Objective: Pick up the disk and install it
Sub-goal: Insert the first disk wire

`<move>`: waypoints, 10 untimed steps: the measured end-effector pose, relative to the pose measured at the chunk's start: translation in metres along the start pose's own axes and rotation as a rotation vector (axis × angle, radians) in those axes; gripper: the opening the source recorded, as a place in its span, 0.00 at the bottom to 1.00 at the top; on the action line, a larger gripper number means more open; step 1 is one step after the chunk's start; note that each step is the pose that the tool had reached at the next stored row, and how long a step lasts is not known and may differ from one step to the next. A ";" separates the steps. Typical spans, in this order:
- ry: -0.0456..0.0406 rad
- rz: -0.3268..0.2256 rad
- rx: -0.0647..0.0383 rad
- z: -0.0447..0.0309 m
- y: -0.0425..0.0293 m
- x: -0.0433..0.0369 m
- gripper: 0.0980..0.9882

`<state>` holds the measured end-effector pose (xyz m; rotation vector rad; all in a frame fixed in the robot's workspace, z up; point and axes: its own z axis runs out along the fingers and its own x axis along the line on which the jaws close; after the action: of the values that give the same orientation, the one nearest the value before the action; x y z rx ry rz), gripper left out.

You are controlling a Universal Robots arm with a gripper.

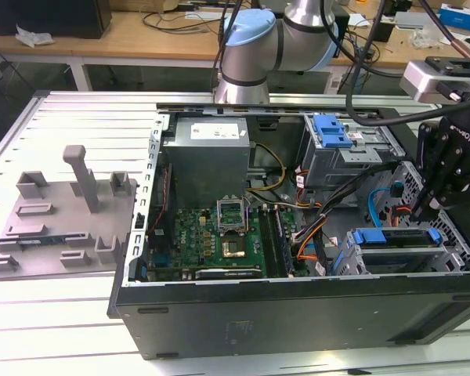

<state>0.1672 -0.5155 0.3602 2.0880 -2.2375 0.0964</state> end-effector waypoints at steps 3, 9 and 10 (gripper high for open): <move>0.0005 0.000 0.000 0.0013 0.0000 0.0009 0.08; 0.0005 0.000 0.002 0.0027 -0.0001 0.0014 0.08; 0.0011 -0.001 0.002 0.0028 -0.0001 0.0015 0.08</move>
<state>0.1672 -0.5172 0.3575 2.0892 -2.2370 0.0999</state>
